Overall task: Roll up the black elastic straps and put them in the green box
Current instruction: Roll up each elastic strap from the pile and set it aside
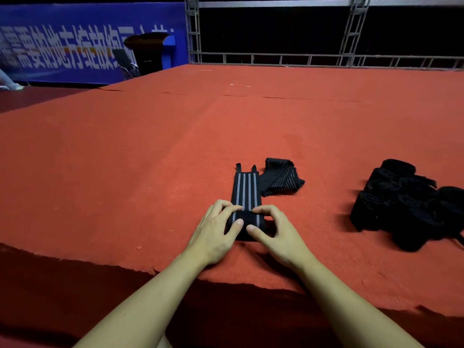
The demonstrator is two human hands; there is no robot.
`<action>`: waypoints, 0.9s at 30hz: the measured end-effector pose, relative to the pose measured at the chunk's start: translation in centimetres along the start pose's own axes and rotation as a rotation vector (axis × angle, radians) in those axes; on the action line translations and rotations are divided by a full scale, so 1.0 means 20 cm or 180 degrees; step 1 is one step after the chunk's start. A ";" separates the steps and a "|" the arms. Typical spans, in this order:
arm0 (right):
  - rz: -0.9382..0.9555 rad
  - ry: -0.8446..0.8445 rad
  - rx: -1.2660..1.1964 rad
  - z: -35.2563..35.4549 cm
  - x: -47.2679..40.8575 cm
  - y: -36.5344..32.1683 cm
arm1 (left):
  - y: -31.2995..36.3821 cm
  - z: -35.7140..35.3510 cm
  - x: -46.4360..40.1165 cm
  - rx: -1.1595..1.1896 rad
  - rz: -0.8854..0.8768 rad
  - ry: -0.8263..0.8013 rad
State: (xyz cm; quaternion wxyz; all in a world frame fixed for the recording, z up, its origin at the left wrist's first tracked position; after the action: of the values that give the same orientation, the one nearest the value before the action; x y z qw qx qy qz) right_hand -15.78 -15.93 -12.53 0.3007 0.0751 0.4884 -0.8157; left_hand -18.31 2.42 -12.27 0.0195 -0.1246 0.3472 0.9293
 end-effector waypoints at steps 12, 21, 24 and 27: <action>-0.0199 -0.0008 0.0069 -0.01 -0.01 0.06 | 0.00 0.00 0.00 -0.0046 0.0009 -0.0047; -0.0342 0.0189 -0.0035 0.00 -0.02 0.07 | -0.01 0.00 0.01 -0.0090 0.0156 -0.0052; -0.0352 0.0206 0.0027 0.01 -0.02 0.06 | 0.00 0.00 0.01 -0.0003 -0.0073 0.0107; -0.0361 0.0156 0.0030 0.00 -0.02 0.05 | 0.01 0.01 0.01 0.0025 -0.0135 0.0205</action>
State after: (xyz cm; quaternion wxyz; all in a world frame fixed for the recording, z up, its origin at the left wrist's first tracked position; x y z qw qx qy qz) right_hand -14.87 -16.14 -13.02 0.2416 0.0686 0.4953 -0.8316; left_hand -18.55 2.36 -12.01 0.0286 -0.1617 0.3486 0.9228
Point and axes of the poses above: each hand's wrist, its own x-axis away from the middle knuckle, its own z-axis out of the back of the hand, y = z × x, the point moved 5 cm from there along -x, towards the middle knuckle, and after that the axes turned 10 degrees about z, right-handed, at the moved point
